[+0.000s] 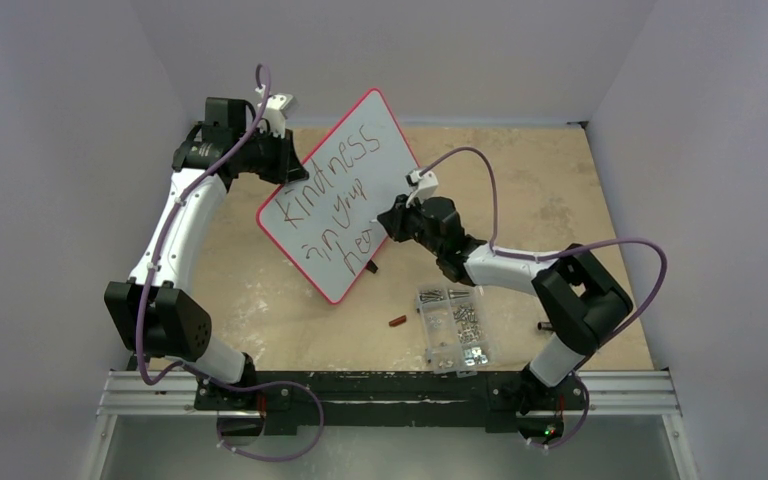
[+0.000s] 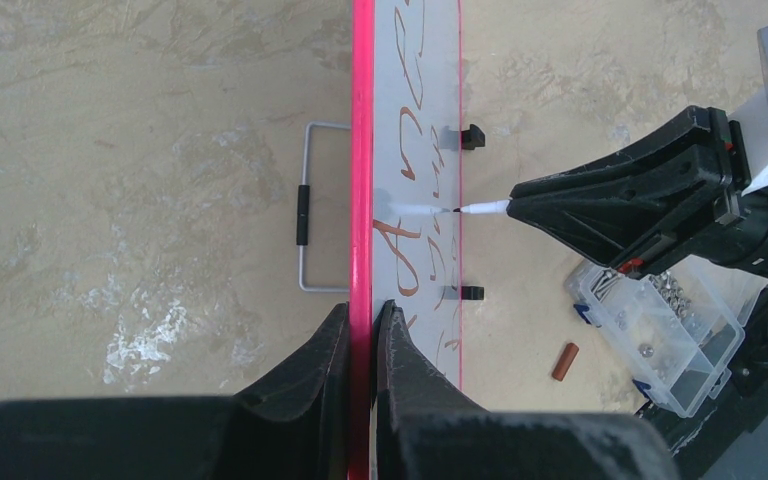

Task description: Write a sentence on the whiteboard

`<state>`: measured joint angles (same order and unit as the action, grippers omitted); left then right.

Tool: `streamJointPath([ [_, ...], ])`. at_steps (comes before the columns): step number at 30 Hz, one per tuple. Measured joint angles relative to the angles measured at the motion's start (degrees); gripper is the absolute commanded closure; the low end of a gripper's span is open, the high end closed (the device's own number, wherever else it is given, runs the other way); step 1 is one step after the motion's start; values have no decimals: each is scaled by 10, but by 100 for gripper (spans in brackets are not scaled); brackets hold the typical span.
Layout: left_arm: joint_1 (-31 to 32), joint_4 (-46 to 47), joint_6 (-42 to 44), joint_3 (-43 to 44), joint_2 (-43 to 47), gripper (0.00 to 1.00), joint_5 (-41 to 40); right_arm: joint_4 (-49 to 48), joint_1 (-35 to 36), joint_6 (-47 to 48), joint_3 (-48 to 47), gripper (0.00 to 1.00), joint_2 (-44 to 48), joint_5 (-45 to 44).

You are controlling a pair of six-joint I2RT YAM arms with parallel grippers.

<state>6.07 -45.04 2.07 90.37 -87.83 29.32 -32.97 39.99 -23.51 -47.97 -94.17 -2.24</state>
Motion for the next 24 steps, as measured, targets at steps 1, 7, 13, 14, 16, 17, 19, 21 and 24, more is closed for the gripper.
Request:
streamJointPath([
  [1,0,0,0,0,0,100,0,0,0,0,0,100,-2,0],
  [7,0,0,0,0,0,100,-1,-4,-1,1,0,100,-11,0],
  [13,0,0,0,-1,1,100,-1,-5,-3,2,0,100,-12,-2],
  [14,0,0,0,-1,1,100,-1,-5,-3,2,0,100,-13,-2],
  [16,0,0,0,-1,1,100,-1,-6,-3,2,3,100,-14,-5],
  [17,0,0,0,-1,1,100,-1,-6,-3,2,5,100,-15,-7],
  [19,0,0,0,-1,1,100,-1,-6,-3,2,10,100,-16,-12],
  [21,0,0,0,-1,1,100,-1,-5,-4,3,15,100,-18,-14],
  [24,0,0,0,-1,1,100,-1,-4,-6,4,21,100,-19,-15],
])
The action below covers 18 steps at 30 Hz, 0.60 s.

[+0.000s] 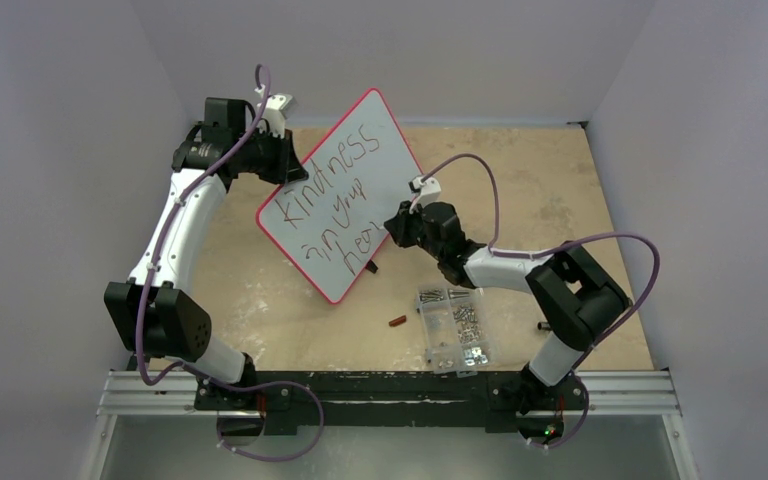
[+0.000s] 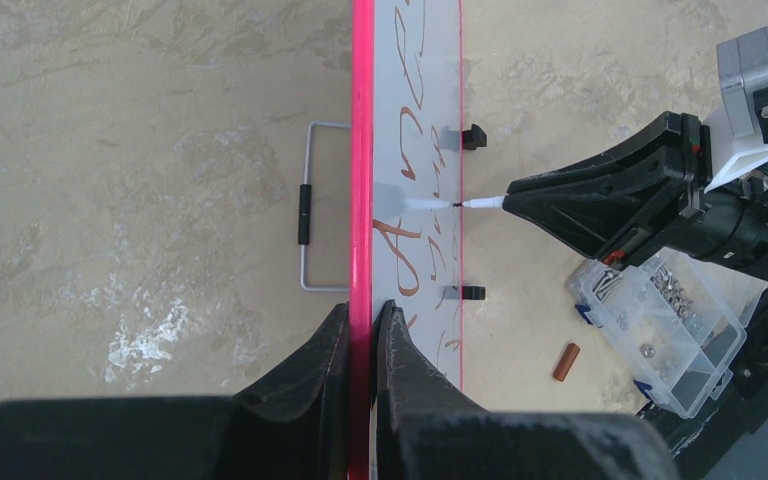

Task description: Write a sentence on the whiteboard

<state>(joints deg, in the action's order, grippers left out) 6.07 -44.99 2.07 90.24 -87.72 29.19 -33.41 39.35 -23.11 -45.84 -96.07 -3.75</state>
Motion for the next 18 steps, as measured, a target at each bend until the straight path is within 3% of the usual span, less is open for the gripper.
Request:
streamJointPath([
  [18,0,0,0,0,0,100,0,24,0,0,-13,100,-2,2],
])
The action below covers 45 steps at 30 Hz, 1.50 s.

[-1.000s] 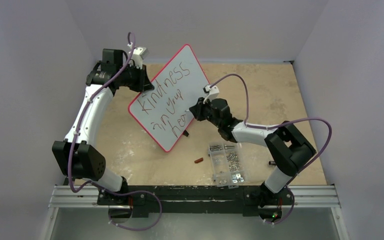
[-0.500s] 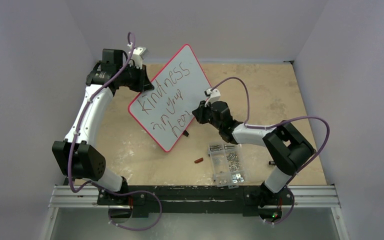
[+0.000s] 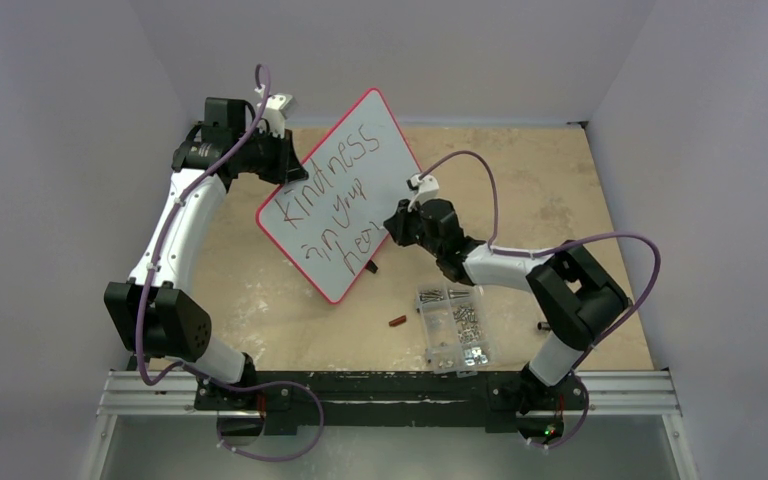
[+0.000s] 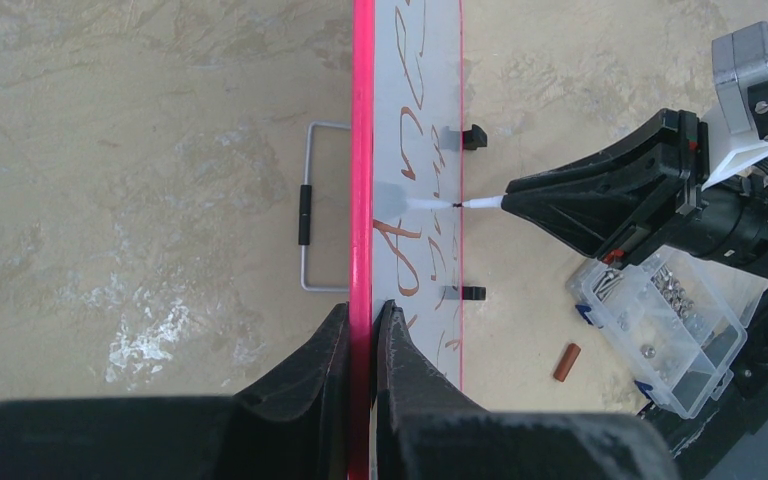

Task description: Write a sentence on the whiteboard

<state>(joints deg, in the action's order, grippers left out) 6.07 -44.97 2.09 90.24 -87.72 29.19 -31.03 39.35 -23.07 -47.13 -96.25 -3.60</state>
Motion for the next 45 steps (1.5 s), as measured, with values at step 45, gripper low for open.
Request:
streamJointPath([
  [45,1,-3,-1,-1,5,100,-4,27,-15,5,-30,100,34,-34],
])
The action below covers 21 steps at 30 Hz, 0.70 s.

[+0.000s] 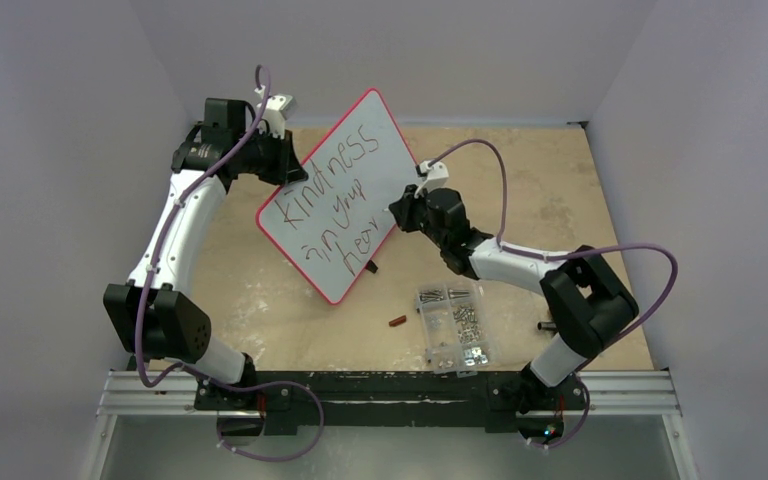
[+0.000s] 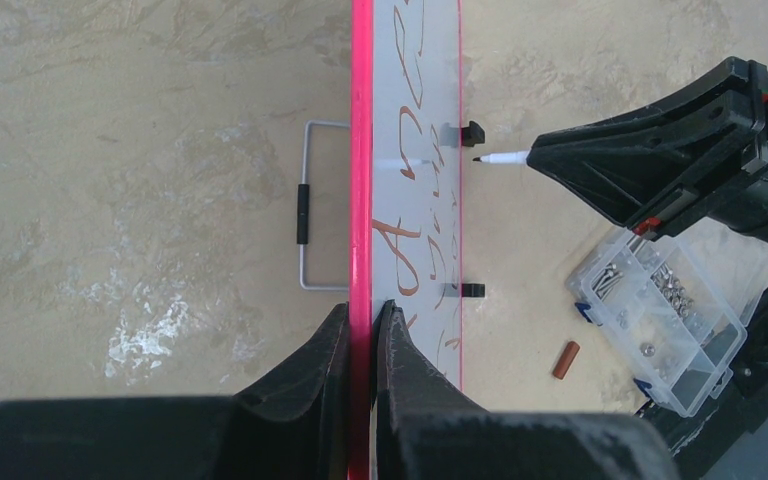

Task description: Write a sentence on the whiteboard

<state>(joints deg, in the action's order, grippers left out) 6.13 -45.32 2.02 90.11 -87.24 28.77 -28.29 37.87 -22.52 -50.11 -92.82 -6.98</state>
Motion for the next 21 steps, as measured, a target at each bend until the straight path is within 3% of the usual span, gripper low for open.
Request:
streamJointPath([
  [21,0,-1,0,0,1,100,-1,-24,-9,-4,-12,100,-48,21],
])
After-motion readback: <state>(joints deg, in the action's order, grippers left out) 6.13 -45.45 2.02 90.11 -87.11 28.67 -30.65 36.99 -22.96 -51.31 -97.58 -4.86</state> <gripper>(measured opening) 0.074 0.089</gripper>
